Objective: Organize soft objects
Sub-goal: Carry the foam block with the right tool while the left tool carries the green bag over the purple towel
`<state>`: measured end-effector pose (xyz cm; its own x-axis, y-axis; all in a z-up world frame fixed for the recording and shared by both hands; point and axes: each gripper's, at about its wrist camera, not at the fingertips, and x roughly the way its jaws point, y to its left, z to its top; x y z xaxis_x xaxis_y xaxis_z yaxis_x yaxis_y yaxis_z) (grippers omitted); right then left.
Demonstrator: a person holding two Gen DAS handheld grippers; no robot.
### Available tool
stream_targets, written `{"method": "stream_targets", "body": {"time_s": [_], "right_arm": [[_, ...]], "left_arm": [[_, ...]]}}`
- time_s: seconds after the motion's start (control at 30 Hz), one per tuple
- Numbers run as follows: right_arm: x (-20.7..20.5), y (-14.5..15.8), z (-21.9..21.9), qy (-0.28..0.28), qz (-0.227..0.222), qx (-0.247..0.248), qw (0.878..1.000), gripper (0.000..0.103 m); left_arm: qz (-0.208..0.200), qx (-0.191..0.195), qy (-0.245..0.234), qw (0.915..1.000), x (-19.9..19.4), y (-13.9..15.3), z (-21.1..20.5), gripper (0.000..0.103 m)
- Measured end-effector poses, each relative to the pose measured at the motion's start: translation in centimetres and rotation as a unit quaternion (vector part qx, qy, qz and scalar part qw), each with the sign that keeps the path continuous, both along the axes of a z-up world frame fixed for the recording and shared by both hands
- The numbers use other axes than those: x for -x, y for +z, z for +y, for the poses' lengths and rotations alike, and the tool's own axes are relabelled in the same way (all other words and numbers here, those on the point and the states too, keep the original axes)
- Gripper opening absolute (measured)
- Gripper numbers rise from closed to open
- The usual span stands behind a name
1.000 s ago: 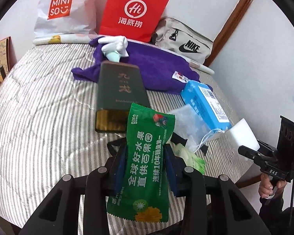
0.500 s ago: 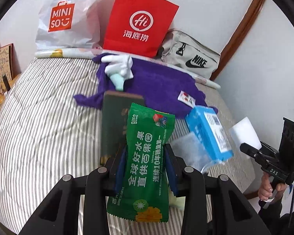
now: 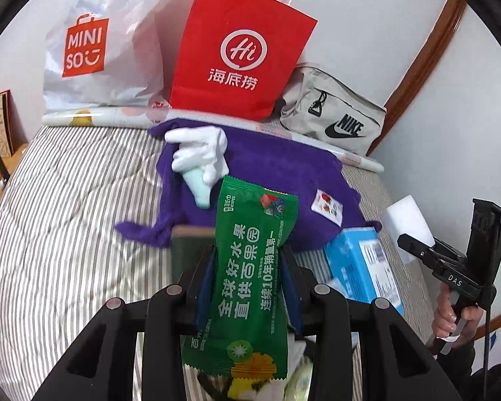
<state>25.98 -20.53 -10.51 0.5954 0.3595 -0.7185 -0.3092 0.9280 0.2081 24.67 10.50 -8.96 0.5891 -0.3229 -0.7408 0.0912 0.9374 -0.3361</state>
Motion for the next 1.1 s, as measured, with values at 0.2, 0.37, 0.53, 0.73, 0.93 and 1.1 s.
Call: {"method": "stream_targets", "body": {"time_s": [0.2, 0.37, 0.53, 0.73, 0.93, 1.1], "right_arm": [[-3.3, -0.3, 0.3, -0.003, 0.000, 0.010, 1.000, 0.047], [-5.8, -0.9, 0.7, -0.005, 0.004, 0.018, 1.000, 0.047], [-8.2, -1.8, 1.0, -0.009, 0.015, 0.035, 0.999, 0.047], [-10.9, -3.0, 1.3, -0.004, 0.030, 0.053, 0.998, 0.047], [-13.4, -4.4, 2.0, 0.023, 0.047, 0.077, 0.996, 0.048], [-15.7, -5.3, 2.1, 0.039, 0.060, 0.082, 0.994, 0.048]], "left_arm": [[0.005, -0.005, -0.002, 1.0000, -3.5, 0.0, 0.1, 0.035], [0.018, -0.015, -0.014, 0.9996, -6.8, -0.5, -0.5, 0.035], [0.036, -0.028, -0.027, 0.9986, -9.5, -1.5, -1.4, 0.035], [0.067, -0.032, -0.032, 0.9967, -12.2, -3.2, -1.8, 0.035], [0.097, -0.038, -0.034, 0.9940, -14.0, -4.7, -2.0, 0.035], [0.108, -0.047, -0.037, 0.9923, -14.7, -5.6, -2.0, 0.035]]}}
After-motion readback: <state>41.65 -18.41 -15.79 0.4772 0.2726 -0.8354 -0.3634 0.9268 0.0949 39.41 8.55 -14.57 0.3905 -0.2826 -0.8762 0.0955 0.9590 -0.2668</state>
